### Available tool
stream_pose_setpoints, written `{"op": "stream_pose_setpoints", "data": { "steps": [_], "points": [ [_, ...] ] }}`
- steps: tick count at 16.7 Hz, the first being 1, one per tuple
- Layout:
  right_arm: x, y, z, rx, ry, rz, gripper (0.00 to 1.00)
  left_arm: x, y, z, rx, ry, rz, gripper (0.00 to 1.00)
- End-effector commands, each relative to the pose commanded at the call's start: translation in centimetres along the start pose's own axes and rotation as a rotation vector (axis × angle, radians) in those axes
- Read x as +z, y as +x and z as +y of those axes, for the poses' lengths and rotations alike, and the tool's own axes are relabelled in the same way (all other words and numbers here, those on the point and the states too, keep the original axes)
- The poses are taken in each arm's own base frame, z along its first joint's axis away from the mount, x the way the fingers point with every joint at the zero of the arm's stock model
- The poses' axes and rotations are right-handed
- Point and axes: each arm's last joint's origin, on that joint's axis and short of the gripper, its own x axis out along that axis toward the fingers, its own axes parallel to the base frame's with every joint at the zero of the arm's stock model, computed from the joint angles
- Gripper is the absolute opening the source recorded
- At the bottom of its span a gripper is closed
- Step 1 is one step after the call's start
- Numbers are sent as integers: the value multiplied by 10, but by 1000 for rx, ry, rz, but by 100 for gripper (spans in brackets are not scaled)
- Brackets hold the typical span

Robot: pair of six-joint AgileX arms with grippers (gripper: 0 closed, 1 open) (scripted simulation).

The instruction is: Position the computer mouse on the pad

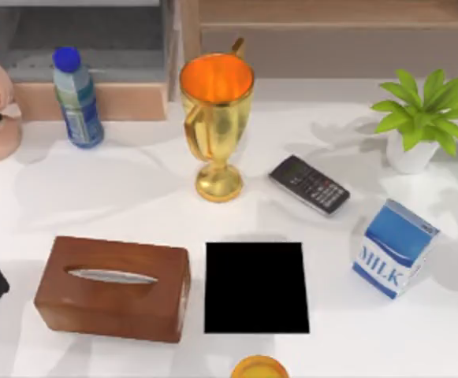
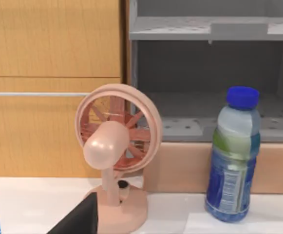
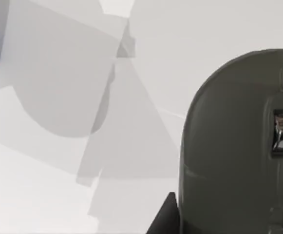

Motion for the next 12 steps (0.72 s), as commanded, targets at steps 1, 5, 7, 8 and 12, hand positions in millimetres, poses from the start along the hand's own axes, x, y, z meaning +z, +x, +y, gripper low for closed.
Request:
{"op": "stream_pose_setpoints", "data": {
  "steps": [1,5,7,8,12],
  "points": [
    [5,-3,6,6,9,-9,0,0,0,0,0,0,0,100],
    [34,-25,52,38,83,-73,0,0,0,0,0,0,0,100],
    [47,-39,85,61,135,-112,0,0,0,0,0,0,0,100],
    [52,-46,104,73,161,-131,0,0,0,0,0,0,0,100],
    [63,-51,185,116,252,-144,0,0,0,0,0,0,0,100]
  ]
}}
